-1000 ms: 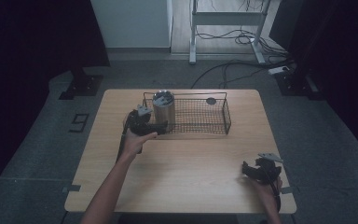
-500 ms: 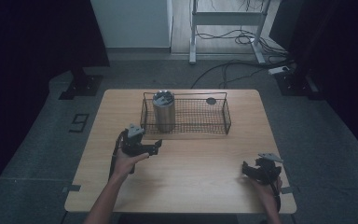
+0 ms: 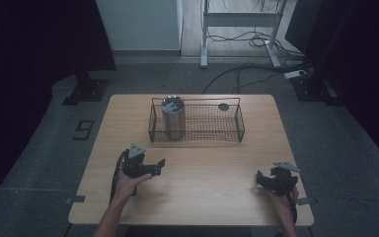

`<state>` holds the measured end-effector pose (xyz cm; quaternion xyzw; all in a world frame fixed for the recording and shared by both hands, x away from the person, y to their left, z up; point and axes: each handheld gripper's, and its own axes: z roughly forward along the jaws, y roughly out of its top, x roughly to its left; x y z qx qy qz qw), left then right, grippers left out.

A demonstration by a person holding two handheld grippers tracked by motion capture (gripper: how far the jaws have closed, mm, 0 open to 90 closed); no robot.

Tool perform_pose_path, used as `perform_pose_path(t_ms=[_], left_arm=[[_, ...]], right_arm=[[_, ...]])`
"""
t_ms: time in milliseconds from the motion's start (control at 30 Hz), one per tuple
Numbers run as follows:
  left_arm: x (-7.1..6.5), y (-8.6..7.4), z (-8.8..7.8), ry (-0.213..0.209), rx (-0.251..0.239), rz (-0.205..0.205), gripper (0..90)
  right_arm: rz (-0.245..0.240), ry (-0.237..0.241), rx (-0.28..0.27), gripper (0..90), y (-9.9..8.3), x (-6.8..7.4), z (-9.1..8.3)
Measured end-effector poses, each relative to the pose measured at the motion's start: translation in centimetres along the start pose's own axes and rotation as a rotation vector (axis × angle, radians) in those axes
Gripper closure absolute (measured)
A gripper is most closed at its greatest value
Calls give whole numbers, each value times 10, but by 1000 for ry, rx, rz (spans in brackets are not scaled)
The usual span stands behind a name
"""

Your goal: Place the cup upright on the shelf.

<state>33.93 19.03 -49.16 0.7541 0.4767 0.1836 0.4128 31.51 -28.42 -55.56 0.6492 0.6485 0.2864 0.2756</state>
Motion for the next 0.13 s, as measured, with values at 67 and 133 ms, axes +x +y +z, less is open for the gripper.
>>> perform_pose_path(t_ms=[67, 133], left_arm=[[0, -3, 1, -9, 8, -3, 51], [0, -5, 2, -11, 14, -5, 53]], right_arm=[[1, 0, -1, 83, 0, 0, 0], [1, 0, -1, 83, 0, 0, 0]])
